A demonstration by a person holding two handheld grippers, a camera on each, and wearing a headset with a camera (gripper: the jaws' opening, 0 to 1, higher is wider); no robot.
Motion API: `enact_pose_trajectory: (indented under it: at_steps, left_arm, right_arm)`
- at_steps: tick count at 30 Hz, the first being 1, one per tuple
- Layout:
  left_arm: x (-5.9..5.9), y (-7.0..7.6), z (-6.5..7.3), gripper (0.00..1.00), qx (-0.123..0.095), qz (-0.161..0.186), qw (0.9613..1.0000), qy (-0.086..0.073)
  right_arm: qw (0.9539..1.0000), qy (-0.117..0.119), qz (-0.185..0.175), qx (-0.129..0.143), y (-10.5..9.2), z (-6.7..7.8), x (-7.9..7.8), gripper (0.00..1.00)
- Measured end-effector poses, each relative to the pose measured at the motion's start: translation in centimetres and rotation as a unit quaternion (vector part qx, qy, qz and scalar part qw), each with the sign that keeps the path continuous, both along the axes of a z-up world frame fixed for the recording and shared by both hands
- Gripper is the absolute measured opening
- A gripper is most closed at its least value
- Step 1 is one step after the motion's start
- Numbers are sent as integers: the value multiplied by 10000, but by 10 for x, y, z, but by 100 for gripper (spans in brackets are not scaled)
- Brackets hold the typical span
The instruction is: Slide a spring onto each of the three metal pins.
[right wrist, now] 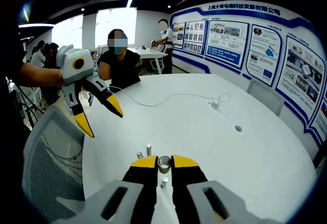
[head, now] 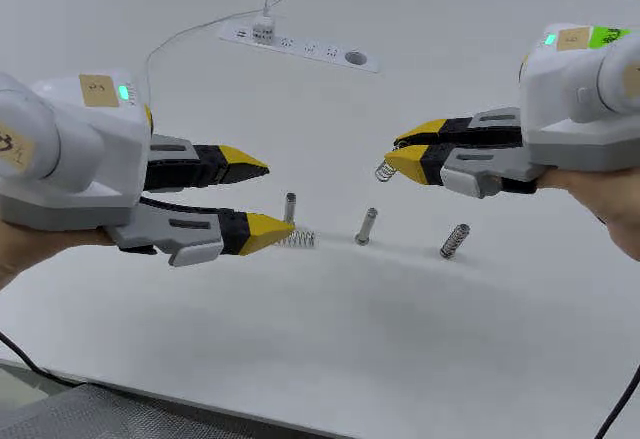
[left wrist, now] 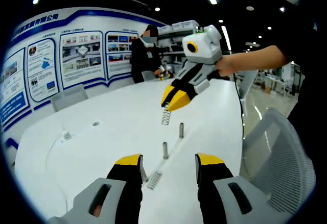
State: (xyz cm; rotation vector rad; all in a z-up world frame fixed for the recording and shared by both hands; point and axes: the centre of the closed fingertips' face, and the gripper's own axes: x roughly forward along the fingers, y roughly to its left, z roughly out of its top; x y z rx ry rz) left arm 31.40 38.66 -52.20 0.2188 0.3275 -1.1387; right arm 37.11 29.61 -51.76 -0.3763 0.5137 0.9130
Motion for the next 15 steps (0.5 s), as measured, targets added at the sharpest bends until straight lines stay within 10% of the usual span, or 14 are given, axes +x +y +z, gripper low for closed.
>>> enact_pose_trajectory:
  at_steps: [15]
  left_arm:
    - [0,6,-13,69,23,111,9996,262]
  right_arm:
    - [9979,545,-210,-274,0,-45,10,10]
